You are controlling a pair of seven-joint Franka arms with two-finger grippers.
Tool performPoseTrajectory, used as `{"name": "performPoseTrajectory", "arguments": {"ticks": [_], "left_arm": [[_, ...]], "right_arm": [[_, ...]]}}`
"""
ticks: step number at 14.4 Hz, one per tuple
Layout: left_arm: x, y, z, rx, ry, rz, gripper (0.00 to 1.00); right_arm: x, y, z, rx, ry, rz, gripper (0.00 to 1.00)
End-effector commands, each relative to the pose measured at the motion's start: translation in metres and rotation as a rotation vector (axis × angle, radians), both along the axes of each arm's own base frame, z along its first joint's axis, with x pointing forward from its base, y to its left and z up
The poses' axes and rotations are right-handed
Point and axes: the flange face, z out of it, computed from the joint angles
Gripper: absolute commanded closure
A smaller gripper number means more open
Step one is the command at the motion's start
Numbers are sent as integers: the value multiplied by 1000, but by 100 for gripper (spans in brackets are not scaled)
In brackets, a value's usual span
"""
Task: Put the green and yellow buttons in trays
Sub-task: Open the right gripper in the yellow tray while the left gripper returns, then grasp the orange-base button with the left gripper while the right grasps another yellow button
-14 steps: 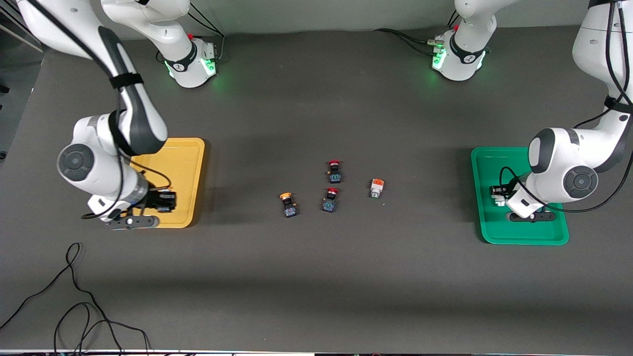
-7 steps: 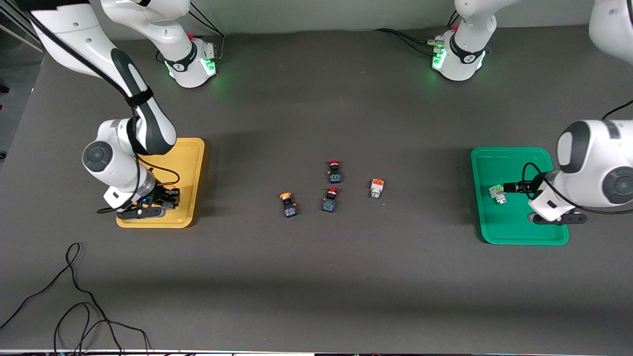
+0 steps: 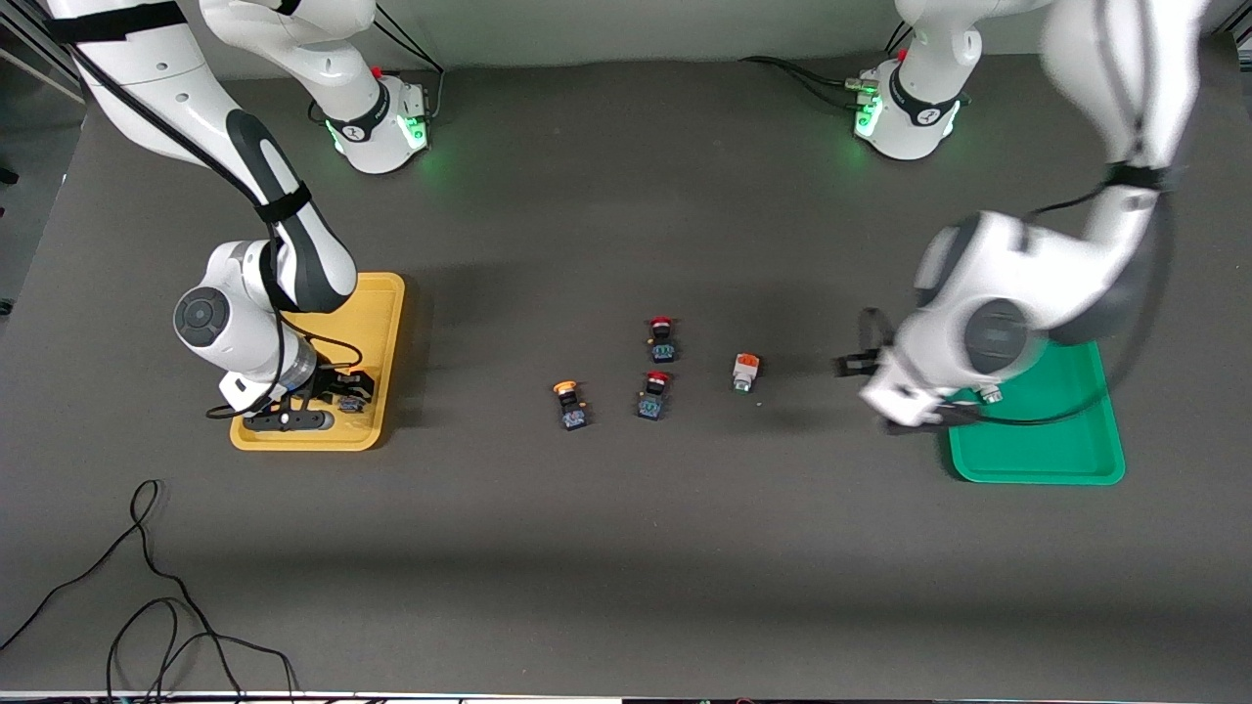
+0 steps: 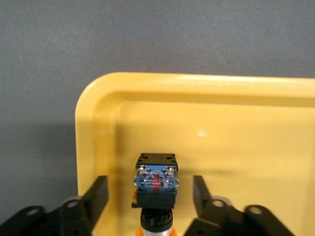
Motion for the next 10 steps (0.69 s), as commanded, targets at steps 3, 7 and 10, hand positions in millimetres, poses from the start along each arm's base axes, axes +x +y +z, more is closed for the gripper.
{"name": "performPoseTrajectory", "arguments": {"ticks": [3,7,10], "left_arm": [[-19,-81,-55,20,-115,-184,1],[-36,-111,-91,-24,-100,-311,1],[-49,-125,-114,-34,-76,-331,0]], "right_arm": [[18,15,75,39,22,-64,0],[41,100,119,81,34,-199,0],[45,194,120,124,32,-323,0]]}}
